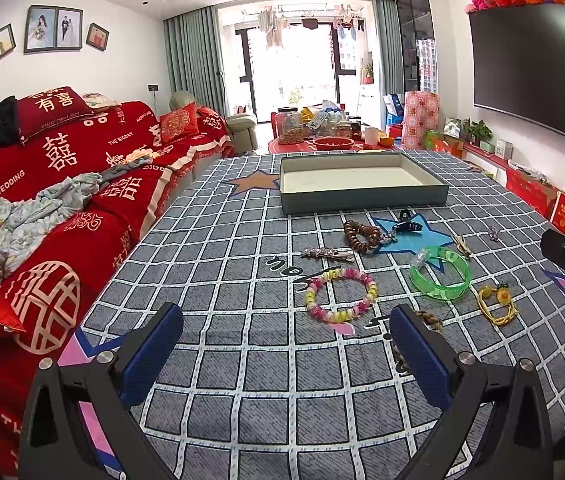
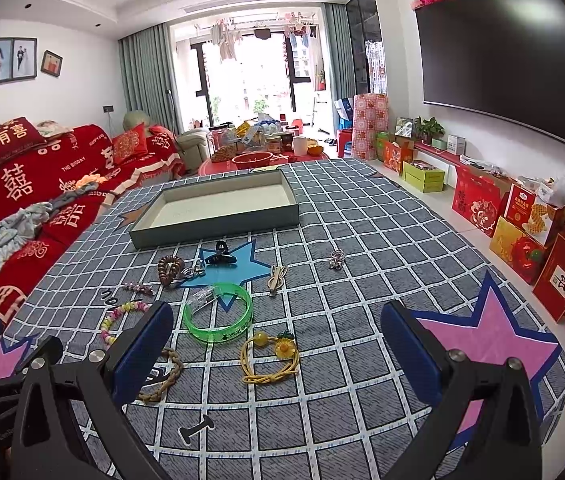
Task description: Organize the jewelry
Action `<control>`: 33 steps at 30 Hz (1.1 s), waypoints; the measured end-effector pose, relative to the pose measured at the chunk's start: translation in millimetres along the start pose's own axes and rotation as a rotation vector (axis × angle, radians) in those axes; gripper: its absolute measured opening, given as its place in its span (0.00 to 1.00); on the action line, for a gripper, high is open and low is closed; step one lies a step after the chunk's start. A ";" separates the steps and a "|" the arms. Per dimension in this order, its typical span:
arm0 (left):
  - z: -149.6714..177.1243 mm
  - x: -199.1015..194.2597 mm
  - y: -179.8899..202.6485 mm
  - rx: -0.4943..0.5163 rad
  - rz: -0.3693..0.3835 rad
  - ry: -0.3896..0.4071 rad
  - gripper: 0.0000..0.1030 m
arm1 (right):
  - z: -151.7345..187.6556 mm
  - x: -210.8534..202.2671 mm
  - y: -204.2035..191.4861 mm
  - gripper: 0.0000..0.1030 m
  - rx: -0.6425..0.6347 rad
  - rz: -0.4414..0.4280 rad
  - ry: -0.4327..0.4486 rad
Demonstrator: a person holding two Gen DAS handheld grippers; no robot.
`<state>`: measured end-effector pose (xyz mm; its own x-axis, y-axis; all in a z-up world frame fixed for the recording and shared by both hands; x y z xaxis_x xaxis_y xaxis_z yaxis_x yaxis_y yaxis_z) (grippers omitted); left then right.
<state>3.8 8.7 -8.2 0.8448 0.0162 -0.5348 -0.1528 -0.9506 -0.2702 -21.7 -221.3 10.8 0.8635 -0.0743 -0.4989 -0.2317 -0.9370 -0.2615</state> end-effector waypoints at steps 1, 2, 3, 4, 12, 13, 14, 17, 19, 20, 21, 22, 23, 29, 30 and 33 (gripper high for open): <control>0.1 1.1 0.2 0.000 0.000 -0.001 1.00 | -0.2 0.2 -0.2 1.00 0.000 0.001 0.000; 0.3 1.1 0.2 0.000 0.000 -0.002 1.00 | 0.1 0.1 -0.3 1.00 0.000 0.000 -0.002; 0.0 1.1 0.0 -0.001 0.000 -0.001 1.00 | 0.6 0.0 -0.7 1.00 0.000 0.000 -0.004; 0.0 1.6 0.7 -0.001 0.000 -0.003 1.00 | 0.7 0.0 -0.5 1.00 0.000 0.000 -0.004; 1.5 6.3 2.8 -0.002 0.006 -0.022 1.00 | 5.0 1.5 -0.5 1.00 0.004 0.000 -0.012; 1.6 6.6 2.8 -0.003 0.006 -0.023 1.00 | 4.1 1.8 -0.4 1.00 0.002 0.001 -0.011; 1.7 6.6 2.7 -0.004 0.006 -0.024 1.00 | 4.0 1.9 -0.4 1.00 0.002 0.001 -0.010; 1.6 6.6 2.5 -0.003 0.007 -0.024 1.00 | 3.9 1.9 -0.2 1.00 0.002 0.001 -0.011; 1.5 6.6 2.3 -0.003 0.007 -0.024 1.00 | 5.6 2.9 -1.2 1.00 0.001 0.001 -0.013; 1.1 6.6 2.0 -0.003 0.007 -0.024 1.00 | 5.5 2.8 -1.1 1.00 0.001 0.001 -0.013; 1.7 6.7 2.3 -0.002 0.008 -0.025 1.00 | 7.0 2.3 -1.6 1.00 0.000 0.001 -0.013; 1.1 6.6 2.0 -0.003 0.007 -0.024 1.00 | 5.6 3.0 -1.1 1.00 0.001 0.001 -0.013; 1.5 6.6 2.1 -0.003 0.007 -0.025 1.00 | 6.6 3.2 -1.4 1.00 0.001 0.001 -0.014; 1.6 7.9 2.3 -0.004 0.010 -0.030 1.00 | 7.5 3.6 -1.7 1.00 0.002 0.001 -0.015; 1.6 8.3 2.6 -0.004 0.011 -0.032 1.00 | 6.4 3.6 -1.3 1.00 0.002 0.001 -0.015; 1.4 9.9 2.4 -0.005 0.013 -0.037 1.00 | 8.1 3.6 -1.7 1.00 0.005 0.001 -0.020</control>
Point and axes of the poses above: each gripper's, at about its wrist camera, not at the fingertips, and x roughly the way its jaws point, y to its right, z to its underside, the point moved 2 cm from there along x, roughly the way its jaws point, and after that the axes turned 13 degrees about x, right-handed, at the moved point
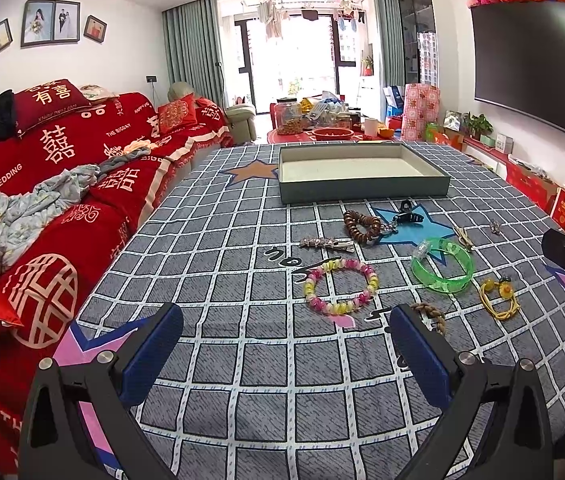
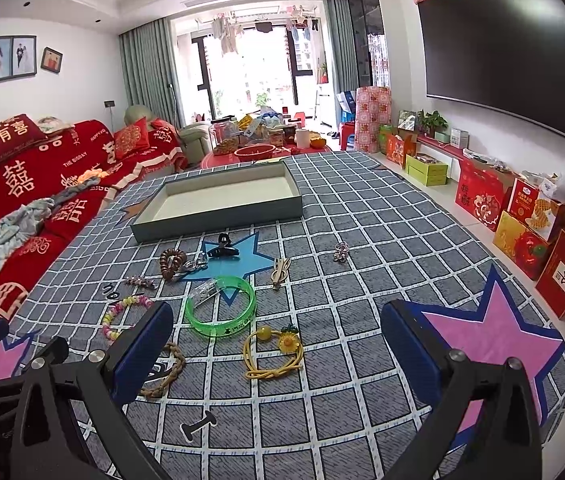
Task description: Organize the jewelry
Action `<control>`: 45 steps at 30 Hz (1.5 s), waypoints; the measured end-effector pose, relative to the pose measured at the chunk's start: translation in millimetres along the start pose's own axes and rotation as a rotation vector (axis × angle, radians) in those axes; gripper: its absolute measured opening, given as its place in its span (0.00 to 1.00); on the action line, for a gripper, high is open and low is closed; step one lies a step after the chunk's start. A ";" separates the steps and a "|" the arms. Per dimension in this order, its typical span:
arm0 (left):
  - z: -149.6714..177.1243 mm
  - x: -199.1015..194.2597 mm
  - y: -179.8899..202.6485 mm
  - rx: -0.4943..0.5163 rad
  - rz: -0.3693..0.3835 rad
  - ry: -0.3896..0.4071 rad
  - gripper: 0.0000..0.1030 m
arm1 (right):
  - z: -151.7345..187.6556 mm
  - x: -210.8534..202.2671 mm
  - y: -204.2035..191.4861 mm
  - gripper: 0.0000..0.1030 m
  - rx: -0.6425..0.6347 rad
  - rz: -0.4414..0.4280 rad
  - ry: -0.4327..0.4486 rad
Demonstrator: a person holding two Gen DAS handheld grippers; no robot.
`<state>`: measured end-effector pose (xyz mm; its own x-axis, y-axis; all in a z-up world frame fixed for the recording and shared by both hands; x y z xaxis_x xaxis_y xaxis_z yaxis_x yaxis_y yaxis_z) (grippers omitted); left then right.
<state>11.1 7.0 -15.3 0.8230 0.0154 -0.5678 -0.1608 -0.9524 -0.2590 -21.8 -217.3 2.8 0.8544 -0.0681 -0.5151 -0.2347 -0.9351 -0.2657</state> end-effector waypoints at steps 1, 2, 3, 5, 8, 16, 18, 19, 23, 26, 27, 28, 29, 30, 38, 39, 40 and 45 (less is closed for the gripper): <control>0.1 0.3 -0.1 -0.001 0.001 -0.002 1.00 | 1.7 1.8 -0.9 1.00 0.000 0.000 -0.002; 0.1 0.5 -0.1 -0.001 0.002 -0.004 1.00 | 3.5 2.0 -1.4 1.00 0.002 0.000 -0.004; -0.1 1.1 -0.3 -0.001 0.003 -0.006 1.00 | 5.2 2.4 -2.0 1.00 0.003 0.000 -0.007; -0.4 2.1 -0.5 -0.002 0.007 -0.013 1.00 | 5.2 4.0 -0.7 1.00 0.004 -0.001 -0.012; -0.1 4.6 -0.6 -0.003 0.016 -0.027 1.00 | 8.7 7.8 -1.0 1.00 0.014 -0.003 -0.031; -0.7 21.6 -4.6 -0.016 0.052 -0.095 1.00 | 7.6 23.9 4.7 1.00 0.052 0.003 -0.108; -2.0 31.1 -10.1 -0.032 0.070 -0.127 1.00 | 4.7 28.6 7.0 1.00 0.054 0.009 -0.132; -2.8 36.8 -14.2 -0.044 0.076 -0.146 1.00 | 1.5 33.6 8.7 1.00 0.055 0.018 -0.151; -7.8 64.2 -28.7 -0.079 0.119 -0.220 1.00 | -11.6 50.8 16.0 1.00 0.062 0.037 -0.216; -12.4 87.6 -31.0 -0.084 0.171 -0.281 1.00 | -20.3 69.3 18.2 1.00 0.067 0.049 -0.286; -14.1 95.5 -29.4 -0.079 0.189 -0.298 1.00 | -22.7 77.6 17.1 1.00 0.066 0.050 -0.316; -15.6 101.9 -28.0 -0.075 0.200 -0.312 1.00 | -24.0 82.2 15.4 1.00 0.062 0.047 -0.332; -17.0 108.5 -26.3 -0.073 0.214 -0.325 1.00 | -25.4 90.4 13.3 1.00 0.053 0.040 -0.357; -18.1 112.5 -25.1 -0.072 0.224 -0.333 1.00 | -26.7 99.7 10.4 1.00 0.044 0.036 -0.389; -27.9 135.8 -13.2 -0.022 0.247 -0.366 0.99 | -23.7 145.3 -2.7 0.82 0.007 0.040 -0.536; -29.7 136.6 -10.2 -0.002 0.240 -0.364 0.95 | -21.1 149.1 -4.9 0.78 -0.002 0.042 -0.557; -30.9 136.6 -8.6 0.014 0.236 -0.362 0.91 | -19.3 151.5 -5.8 0.72 -0.006 0.043 -0.568; -37.5 133.7 0.3 0.059 0.260 -0.352 0.77 | -12.8 157.2 -17.9 0.63 -0.054 0.049 -0.595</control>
Point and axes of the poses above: each gripper's, at about its wrist camera, not at the fingertips, and x roughly the way its jaws point, y to its right, z to its underside, the point moved 2 cm from there along x, roughly the way its jaws point, and after that the axes turned 13 degrees about x, right-handed, at the moved point
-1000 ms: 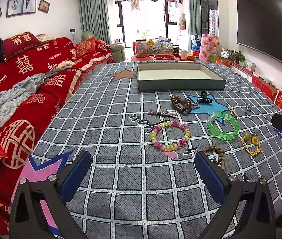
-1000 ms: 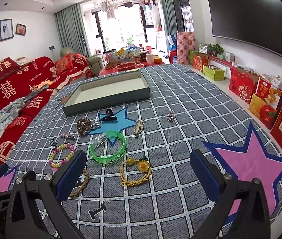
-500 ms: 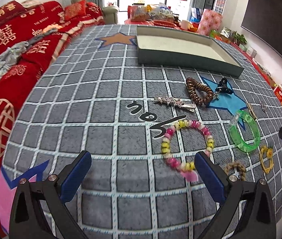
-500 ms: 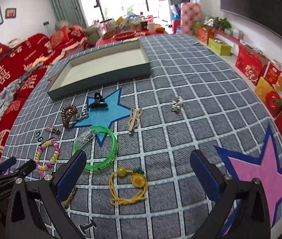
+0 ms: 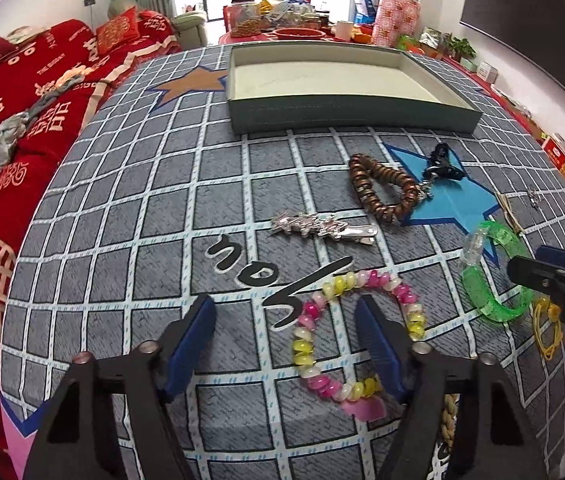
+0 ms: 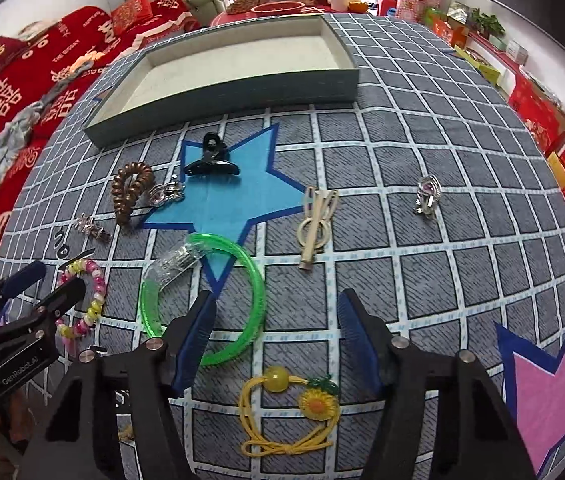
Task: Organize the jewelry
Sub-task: 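Grasp the beaded bracelet with the left tool while the right tool grasps the green bangle, then carry both items into the tray and open both tools to release them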
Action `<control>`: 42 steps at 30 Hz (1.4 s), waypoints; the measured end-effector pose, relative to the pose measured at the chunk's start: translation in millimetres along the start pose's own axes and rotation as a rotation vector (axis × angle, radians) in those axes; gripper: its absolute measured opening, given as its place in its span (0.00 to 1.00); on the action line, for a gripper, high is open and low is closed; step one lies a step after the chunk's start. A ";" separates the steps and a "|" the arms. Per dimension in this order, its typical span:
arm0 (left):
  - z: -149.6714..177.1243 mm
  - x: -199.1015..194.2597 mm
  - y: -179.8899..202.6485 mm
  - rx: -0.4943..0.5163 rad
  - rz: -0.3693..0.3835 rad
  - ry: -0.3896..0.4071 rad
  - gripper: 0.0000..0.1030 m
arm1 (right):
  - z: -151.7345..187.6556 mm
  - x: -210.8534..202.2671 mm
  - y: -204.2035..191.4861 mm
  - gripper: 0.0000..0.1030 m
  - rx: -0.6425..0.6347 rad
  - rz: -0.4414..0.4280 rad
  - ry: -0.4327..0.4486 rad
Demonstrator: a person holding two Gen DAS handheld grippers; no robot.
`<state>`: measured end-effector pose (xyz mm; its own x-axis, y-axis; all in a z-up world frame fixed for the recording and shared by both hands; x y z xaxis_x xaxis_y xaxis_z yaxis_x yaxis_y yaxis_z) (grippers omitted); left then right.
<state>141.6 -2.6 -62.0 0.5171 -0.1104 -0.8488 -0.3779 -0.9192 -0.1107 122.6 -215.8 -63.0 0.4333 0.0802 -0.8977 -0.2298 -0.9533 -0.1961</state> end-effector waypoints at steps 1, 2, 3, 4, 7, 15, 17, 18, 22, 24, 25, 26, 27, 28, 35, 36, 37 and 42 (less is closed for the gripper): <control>-1.2 -0.9 2.9 0.010 0.005 0.002 0.72 | 0.7 0.8 -3.8 0.61 -0.014 0.006 -0.004; -1.8 -1.8 5.6 0.020 0.009 0.004 0.69 | 2.5 1.0 -8.6 0.59 -0.031 0.015 -0.005; -2.3 -2.0 6.8 0.026 0.013 0.007 0.63 | 3.6 2.0 -12.1 0.58 -0.049 0.026 -0.004; -3.0 -2.8 9.3 0.034 0.023 0.011 0.54 | 5.3 2.2 -15.9 0.52 -0.071 0.040 0.000; -4.8 -4.5 14.7 0.060 0.038 0.023 0.25 | 6.5 2.2 -21.2 0.20 -0.105 0.069 0.016; -10.1 -7.0 3.3 -0.012 0.142 0.021 0.22 | -3.0 -9.5 -11.7 0.07 -0.048 -0.052 0.014; -13.9 -11.5 0.9 -0.019 0.156 0.033 0.22 | -8.6 -16.5 -12.1 0.07 -0.039 -0.075 0.024; -18.2 -15.9 -0.5 -0.019 0.159 0.044 0.22 | -11.8 -20.0 -12.6 0.07 -0.037 -0.084 0.030; -36.6 -31.2 -7.6 -0.019 0.172 0.086 0.22 | -36.1 -37.3 -14.6 0.07 -0.027 -0.122 0.055; -50.2 -38.1 -14.0 -0.032 0.203 0.104 0.22 | -55.3 -44.7 -16.3 0.07 -0.021 -0.143 0.063; -58.3 -40.8 -17.9 -0.041 0.218 0.114 0.22 | -62.1 -46.7 -17.8 0.07 -0.021 -0.145 0.068; -67.9 -43.2 -22.0 -0.050 0.230 0.125 0.22 | -72.9 -49.6 -19.0 0.07 -0.022 -0.144 0.078; -77.0 -45.1 -25.6 -0.053 0.235 0.134 0.22 | -80.3 -51.4 -20.0 0.07 -0.024 -0.144 0.085; -84.9 -45.5 -28.4 -0.054 0.233 0.143 0.22 | -93.1 -54.5 -22.4 0.07 -0.030 -0.146 0.096; -160.1 -29.9 -54.4 -0.098 0.233 0.182 0.22 | -171.3 -56.1 -39.7 0.07 -0.059 -0.127 0.148; -170.1 -23.9 -59.3 -0.115 0.227 0.182 0.22 | -185.8 -52.0 -43.1 0.07 -0.065 -0.111 0.161; -177.0 -20.0 -62.7 -0.125 0.216 0.183 0.22 | -192.1 -49.6 -44.1 0.07 -0.065 -0.106 0.166; -214.7 20.7 -68.6 -0.126 0.155 0.165 0.22 | -233.0 -14.4 -52.3 0.07 -0.059 -0.068 0.167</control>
Point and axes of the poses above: each gripper's, at about its wrist camera, not at the fingertips, and x roughly the way its jaws point, y to its right, z to its underside, the point moved 2 cm from there along x, roughly the way its jaws point, and after that the axes turned 13 degrees about x, right-handed, at the moved point
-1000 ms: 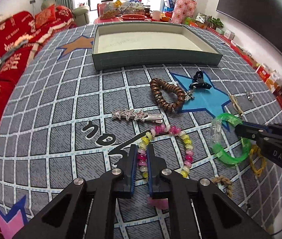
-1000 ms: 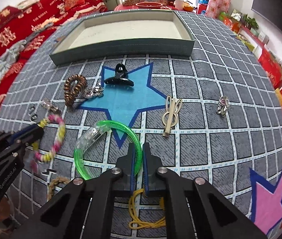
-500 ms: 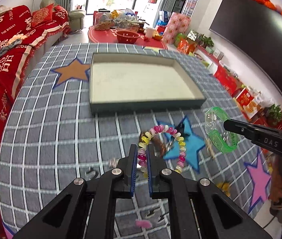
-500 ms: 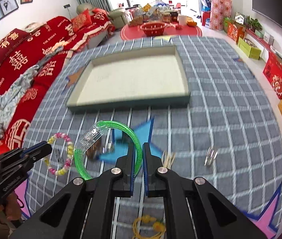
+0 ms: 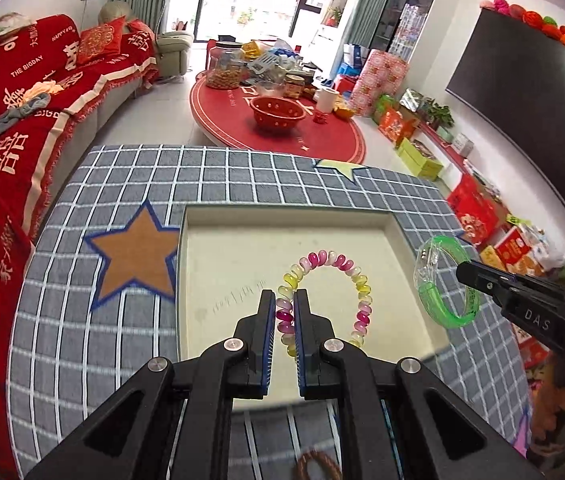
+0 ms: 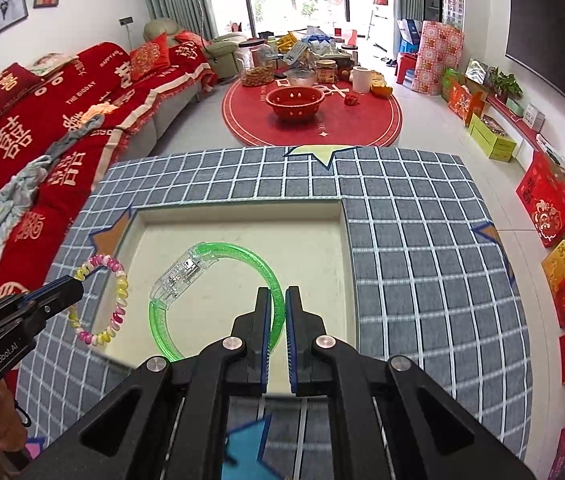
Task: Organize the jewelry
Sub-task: 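Carry both items into the tray and open both tools to release them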
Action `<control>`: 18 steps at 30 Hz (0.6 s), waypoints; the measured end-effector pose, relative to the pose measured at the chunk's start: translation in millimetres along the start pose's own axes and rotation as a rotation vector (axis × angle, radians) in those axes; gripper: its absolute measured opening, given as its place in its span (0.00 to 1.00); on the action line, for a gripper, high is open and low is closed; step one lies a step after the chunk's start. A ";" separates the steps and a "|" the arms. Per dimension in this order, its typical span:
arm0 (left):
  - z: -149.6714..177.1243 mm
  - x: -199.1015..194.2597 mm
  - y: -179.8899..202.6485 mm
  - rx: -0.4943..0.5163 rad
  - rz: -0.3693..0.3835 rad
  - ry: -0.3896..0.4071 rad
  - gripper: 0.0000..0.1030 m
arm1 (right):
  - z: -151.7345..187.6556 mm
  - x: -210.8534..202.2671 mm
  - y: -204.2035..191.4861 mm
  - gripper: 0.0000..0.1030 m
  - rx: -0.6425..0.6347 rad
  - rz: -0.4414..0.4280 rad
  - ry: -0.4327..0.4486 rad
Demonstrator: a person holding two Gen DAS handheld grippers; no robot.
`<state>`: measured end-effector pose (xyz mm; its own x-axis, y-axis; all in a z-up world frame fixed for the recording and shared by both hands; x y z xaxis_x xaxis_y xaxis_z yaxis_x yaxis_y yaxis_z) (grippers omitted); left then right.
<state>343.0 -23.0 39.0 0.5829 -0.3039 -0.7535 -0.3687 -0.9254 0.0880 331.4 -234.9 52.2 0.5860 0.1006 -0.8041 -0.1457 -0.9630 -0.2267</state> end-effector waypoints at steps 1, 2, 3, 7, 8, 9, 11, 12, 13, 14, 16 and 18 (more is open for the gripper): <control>-4.4 11.7 -1.1 0.006 -0.010 -0.009 0.22 | -4.8 10.4 1.0 0.07 0.004 0.005 -0.006; -7.0 21.8 -2.2 0.009 -0.027 -0.018 0.22 | -8.5 19.9 1.8 0.07 0.011 0.009 -0.011; -8.0 29.1 -3.9 0.007 -0.037 -0.026 0.22 | -12.8 31.4 3.0 0.07 0.020 0.015 -0.019; -10.0 70.9 -8.6 0.020 -0.064 -0.080 0.22 | -10.8 64.5 4.6 0.07 0.039 0.031 -0.055; -9.0 79.5 -9.2 0.022 -0.068 -0.093 0.22 | -11.5 72.3 4.6 0.07 0.042 0.033 -0.063; -8.1 88.3 -10.6 0.022 -0.075 -0.109 0.22 | -11.3 78.7 4.8 0.07 0.045 0.035 -0.070; -4.8 102.7 -12.5 0.022 -0.085 -0.136 0.22 | -10.8 93.0 5.4 0.07 0.052 0.044 -0.086; -3.3 106.4 -11.9 0.027 -0.091 -0.143 0.22 | -9.9 98.2 5.3 0.07 0.055 0.047 -0.092; -1.8 110.4 -11.4 0.037 -0.103 -0.150 0.22 | -8.6 103.6 6.0 0.07 0.057 0.051 -0.099; -0.8 113.7 -11.1 0.049 -0.117 -0.155 0.22 | -7.2 109.3 6.8 0.07 0.057 0.057 -0.105; 0.2 115.6 -9.8 0.069 -0.149 -0.152 0.22 | -3.8 117.7 7.5 0.07 0.057 0.071 -0.116; 2.9 116.3 -8.5 0.091 -0.179 -0.153 0.22 | 0.0 124.1 9.8 0.07 0.059 0.081 -0.128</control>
<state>411.8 -49.8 -51.2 0.5306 -0.0930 -0.8425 -0.3376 -0.9349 -0.1094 402.7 -231.9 -49.9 0.4644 0.0578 -0.8837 -0.2370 -0.9533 -0.1870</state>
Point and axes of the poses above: each gripper's, at about its wrist camera, not at the fingertips, and x roughly the way its jaws point, y to its right, z to its underside, the point moved 2 cm from there along x, roughly the way its jaws point, and after that the axes turned 13 degrees about x, right-handed, at the moved point
